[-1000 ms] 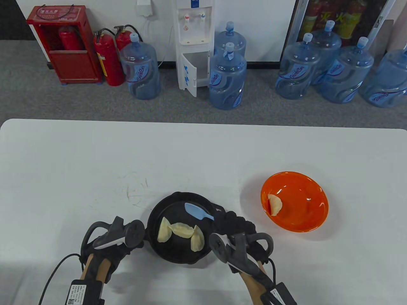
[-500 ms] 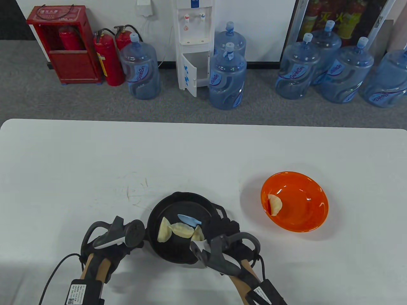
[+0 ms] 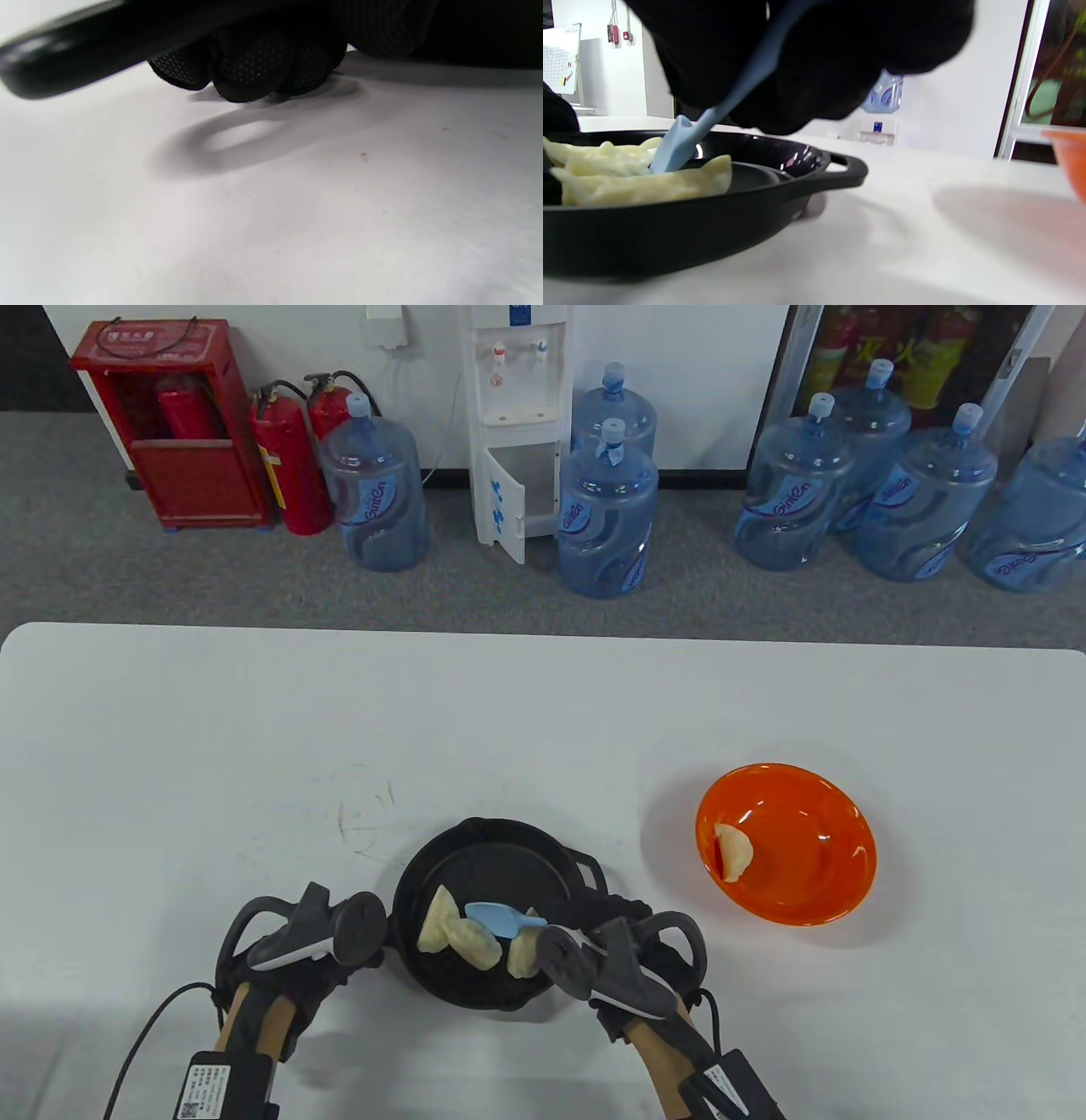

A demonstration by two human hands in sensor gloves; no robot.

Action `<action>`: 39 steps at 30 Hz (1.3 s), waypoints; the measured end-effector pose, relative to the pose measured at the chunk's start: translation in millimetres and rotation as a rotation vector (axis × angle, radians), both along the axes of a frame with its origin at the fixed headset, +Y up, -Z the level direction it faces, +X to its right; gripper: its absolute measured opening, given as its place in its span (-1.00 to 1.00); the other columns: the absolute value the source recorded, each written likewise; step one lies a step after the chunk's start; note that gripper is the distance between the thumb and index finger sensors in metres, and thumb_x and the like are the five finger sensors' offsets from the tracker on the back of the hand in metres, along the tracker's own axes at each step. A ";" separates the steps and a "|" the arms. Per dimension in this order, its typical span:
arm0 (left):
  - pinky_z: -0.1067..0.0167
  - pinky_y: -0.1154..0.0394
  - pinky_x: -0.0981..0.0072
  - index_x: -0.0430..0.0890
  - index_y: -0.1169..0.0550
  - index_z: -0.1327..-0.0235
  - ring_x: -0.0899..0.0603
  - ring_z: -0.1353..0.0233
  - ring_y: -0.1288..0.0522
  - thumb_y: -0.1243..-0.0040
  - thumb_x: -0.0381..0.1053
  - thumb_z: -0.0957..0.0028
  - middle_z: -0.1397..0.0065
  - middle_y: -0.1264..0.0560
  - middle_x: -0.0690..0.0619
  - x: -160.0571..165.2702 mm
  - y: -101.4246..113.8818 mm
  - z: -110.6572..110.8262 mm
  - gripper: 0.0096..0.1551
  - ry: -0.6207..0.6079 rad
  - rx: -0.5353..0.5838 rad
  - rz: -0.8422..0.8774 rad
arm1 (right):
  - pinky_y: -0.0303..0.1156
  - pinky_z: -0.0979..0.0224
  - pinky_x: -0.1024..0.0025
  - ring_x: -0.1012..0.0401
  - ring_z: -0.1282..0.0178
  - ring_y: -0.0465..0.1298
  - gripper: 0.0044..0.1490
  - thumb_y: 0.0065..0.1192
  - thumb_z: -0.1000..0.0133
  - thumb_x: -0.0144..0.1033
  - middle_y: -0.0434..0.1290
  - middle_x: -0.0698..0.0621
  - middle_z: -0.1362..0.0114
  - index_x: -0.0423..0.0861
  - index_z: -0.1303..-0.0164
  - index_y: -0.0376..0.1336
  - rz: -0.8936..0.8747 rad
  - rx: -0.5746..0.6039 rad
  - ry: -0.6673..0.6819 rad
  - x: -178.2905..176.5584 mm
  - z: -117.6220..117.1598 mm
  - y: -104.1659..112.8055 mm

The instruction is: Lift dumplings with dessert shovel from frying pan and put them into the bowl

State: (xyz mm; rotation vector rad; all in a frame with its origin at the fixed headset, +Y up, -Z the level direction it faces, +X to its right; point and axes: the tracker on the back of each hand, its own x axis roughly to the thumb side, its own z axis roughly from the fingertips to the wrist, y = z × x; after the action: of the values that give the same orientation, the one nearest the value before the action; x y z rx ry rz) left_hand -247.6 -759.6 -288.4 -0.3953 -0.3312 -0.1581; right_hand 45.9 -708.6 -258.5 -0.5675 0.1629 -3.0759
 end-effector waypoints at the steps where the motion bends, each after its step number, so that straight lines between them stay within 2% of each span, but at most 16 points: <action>1: -0.47 -0.53 -0.05 0.07 -0.43 -0.44 0.05 -0.12 -0.68 -0.10 0.22 -0.18 -0.25 -0.57 0.17 -0.1 0.0 0.0 -0.42 0.000 -0.001 0.000 | 0.61 0.11 0.26 0.23 0.19 0.66 -0.54 0.34 -0.25 0.02 0.64 0.02 -0.19 0.14 -0.32 0.49 -0.016 -0.023 0.002 1.5 0.0 -0.4; 10: -0.47 -0.54 -0.05 0.07 -0.43 -0.44 0.05 -0.11 -0.68 -0.10 0.21 -0.18 -0.25 -0.57 0.17 -0.1 0.0 0.1 -0.42 0.001 -0.001 0.002 | 0.61 0.09 0.26 0.23 0.18 0.66 -0.54 0.36 -0.24 0.02 0.64 0.03 -0.19 0.15 -0.31 0.50 -0.062 -0.111 0.072 3.0 4.8 -2.0; 20: -0.46 -0.55 -0.04 0.07 -0.43 -0.43 0.06 -0.10 -0.68 -0.10 0.22 -0.18 -0.24 -0.58 0.17 -0.2 0.1 0.1 -0.42 0.002 -0.005 0.003 | 0.62 0.06 0.24 0.23 0.14 0.67 -0.55 0.37 -0.23 0.00 0.64 0.04 -0.21 0.16 -0.30 0.50 -0.086 -0.096 0.126 -1.9 9.7 -6.0; 26: -0.46 -0.55 -0.03 0.06 -0.44 -0.43 0.06 -0.09 -0.68 -0.10 0.21 -0.17 -0.24 -0.58 0.17 -0.3 0.1 0.2 -0.42 0.002 -0.005 0.004 | 0.61 0.09 0.25 0.23 0.16 0.66 -0.53 0.34 -0.24 -0.02 0.63 0.01 -0.21 0.13 -0.33 0.49 -0.120 -0.128 0.127 -3.2 10.4 -11.0; 39: -0.45 -0.56 -0.03 0.06 -0.44 -0.43 0.06 -0.08 -0.68 -0.10 0.21 -0.17 -0.24 -0.58 0.17 -0.2 0.2 -0.2 -0.42 0.002 -0.007 0.003 | 0.59 0.25 0.35 0.29 0.34 0.62 -0.52 0.30 -0.27 0.00 0.64 0.00 -0.15 0.09 -0.34 0.49 -0.167 -0.233 0.137 -3.3 10.0 -14.8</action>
State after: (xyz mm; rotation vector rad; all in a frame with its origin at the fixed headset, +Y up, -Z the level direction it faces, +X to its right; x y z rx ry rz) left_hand -247.8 -759.3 -288.5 -0.4023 -0.3307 -0.1536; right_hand 42.7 -723.4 -248.5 -0.8134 -0.1585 -3.2402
